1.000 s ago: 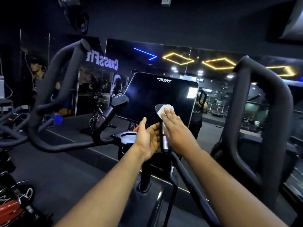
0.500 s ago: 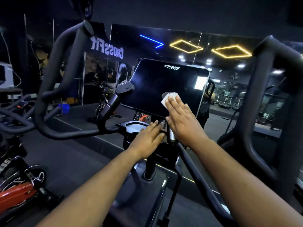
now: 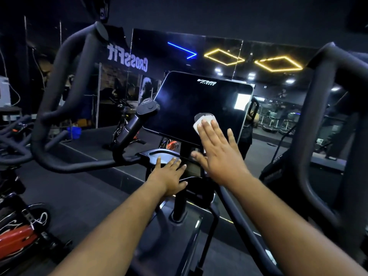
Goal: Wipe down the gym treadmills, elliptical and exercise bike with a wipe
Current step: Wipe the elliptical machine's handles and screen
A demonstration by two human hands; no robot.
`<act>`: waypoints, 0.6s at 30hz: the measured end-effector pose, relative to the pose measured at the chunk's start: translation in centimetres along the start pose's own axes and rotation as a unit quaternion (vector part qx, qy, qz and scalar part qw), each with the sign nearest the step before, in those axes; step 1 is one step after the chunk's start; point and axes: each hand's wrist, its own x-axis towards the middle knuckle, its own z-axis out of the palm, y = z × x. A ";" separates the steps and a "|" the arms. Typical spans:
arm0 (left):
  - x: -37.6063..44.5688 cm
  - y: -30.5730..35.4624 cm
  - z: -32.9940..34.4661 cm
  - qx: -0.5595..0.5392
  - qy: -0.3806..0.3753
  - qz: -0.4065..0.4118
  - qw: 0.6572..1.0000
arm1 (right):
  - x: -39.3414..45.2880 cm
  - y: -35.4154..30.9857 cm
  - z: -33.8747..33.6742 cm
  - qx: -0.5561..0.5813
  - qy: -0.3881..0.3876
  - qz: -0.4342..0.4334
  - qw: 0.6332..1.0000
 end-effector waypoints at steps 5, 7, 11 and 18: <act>0.5 0.3 0.1 -0.028 -0.009 -0.008 1.000 | 1.7 0.2 -0.6 -0.007 -0.004 0.009 1.000; 0.4 0.1 0.1 -0.021 -0.001 -0.006 1.000 | 3.9 0.1 -1.7 0.008 -0.014 0.013 1.000; -0.1 0.1 0.7 -0.006 0.023 -0.005 1.000 | 2.3 0.0 -1.0 0.018 -0.019 0.006 1.000; -0.2 0.5 0.6 0.000 0.030 -0.011 1.000 | -4.4 -1.6 4.1 -0.014 0.059 0.012 0.998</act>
